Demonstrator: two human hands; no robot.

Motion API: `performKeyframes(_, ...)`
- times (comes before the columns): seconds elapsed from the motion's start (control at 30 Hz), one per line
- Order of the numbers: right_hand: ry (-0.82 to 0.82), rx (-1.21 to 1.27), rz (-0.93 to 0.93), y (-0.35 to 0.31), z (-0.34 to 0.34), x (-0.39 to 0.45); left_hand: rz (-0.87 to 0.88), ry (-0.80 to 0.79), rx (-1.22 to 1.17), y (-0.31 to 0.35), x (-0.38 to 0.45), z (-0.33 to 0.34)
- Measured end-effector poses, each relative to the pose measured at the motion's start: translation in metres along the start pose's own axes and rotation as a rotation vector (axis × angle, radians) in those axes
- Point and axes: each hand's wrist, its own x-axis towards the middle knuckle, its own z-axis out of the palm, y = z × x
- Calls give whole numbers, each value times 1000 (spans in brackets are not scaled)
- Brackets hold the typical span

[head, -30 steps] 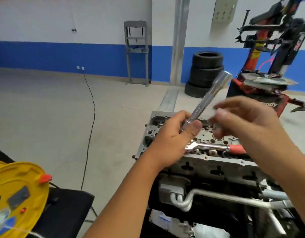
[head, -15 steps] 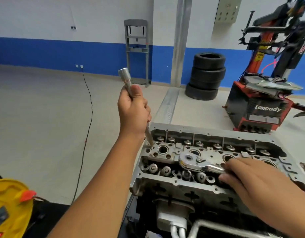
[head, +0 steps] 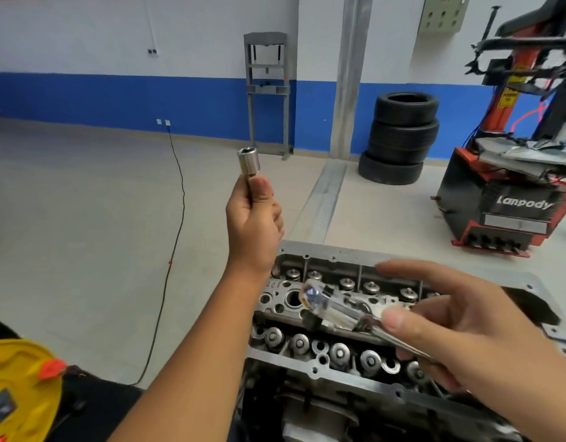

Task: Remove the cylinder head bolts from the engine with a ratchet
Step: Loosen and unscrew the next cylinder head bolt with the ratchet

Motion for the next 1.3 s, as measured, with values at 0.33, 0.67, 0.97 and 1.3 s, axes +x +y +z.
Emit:
performKeyframes(0.33,23,471,-59,-18,-7,25,49,127,-51,-4,-8,0)
performKeyframes(0.67,91,467,-135,-23,-7,27,8,-190,-43,-1,4,-4)
performKeyframes(0.97,171,489,-120,-21,-14,18,-121,53,-67,17,24,2)
performKeyframes(1.3,231,573,-110,-15,-18,12,-187,-111,-84,24,29,1)
